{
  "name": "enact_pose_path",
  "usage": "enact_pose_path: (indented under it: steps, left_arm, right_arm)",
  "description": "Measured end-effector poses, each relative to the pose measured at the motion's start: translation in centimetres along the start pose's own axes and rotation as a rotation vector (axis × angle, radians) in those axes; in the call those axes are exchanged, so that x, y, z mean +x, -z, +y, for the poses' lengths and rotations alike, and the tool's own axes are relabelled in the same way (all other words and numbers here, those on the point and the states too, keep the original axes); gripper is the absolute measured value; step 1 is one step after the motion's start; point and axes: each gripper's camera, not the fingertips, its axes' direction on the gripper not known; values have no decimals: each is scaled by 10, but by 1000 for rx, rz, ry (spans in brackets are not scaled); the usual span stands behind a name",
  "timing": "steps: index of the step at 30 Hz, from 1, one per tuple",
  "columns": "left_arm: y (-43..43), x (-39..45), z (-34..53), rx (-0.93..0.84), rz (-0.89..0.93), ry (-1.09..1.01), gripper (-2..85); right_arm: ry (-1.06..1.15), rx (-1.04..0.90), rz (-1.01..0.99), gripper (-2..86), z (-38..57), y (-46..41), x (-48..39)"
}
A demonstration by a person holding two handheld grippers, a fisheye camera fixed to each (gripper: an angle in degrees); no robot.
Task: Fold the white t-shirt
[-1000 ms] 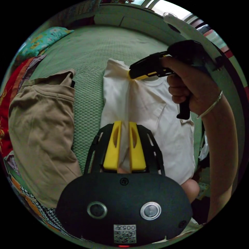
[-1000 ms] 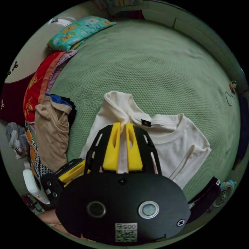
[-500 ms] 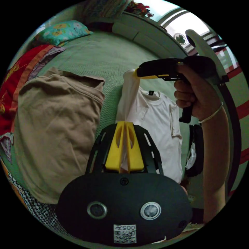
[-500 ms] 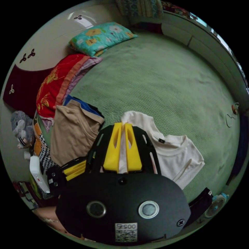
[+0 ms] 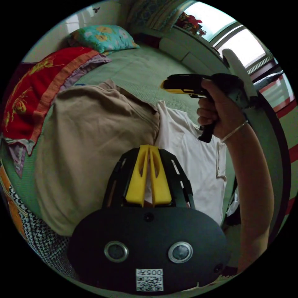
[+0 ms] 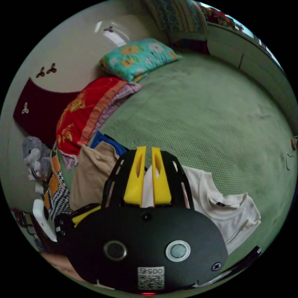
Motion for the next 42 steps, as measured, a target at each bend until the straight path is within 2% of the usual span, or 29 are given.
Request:
enact_pose_path:
  steps: [3, 6, 10, 16, 21, 26, 30, 38, 42]
  left_arm:
    - [3, 4, 4, 33, 60, -7, -5]
    - [-8, 18, 5, -2, 139, -63, -6]
    - [-31, 51, 5, -86, 68, -131, -6]
    - [-65, 65, 2, -196, -81, -69, -6]
    - [-68, 80, 4, -160, -74, -76, -6]
    - [-67, 103, 10, -111, -80, -145, -5]
    - [-73, 129, 15, -85, 35, -204, 1]
    - [-118, 214, 29, -158, 234, -388, 62]
    - [-151, 267, 39, -231, 261, -486, 78]
  right_arm:
    - [58, 45, -36, 43, 16, 27, 2]
    - [128, 28, 29, 34, 47, 38, 1]
    - [119, -97, 169, -3, 86, 14, 10]
    - [74, -186, 297, -13, 102, -26, 26]
    - [1, -78, 242, -13, 113, -6, 46]
    - [31, 88, 206, -8, 174, 64, 65]
    - [-36, 90, 249, 9, 229, 107, 99]
    - [-366, 188, 248, 70, 325, 167, 194]
    - [-348, 153, 224, 82, 322, 163, 217]
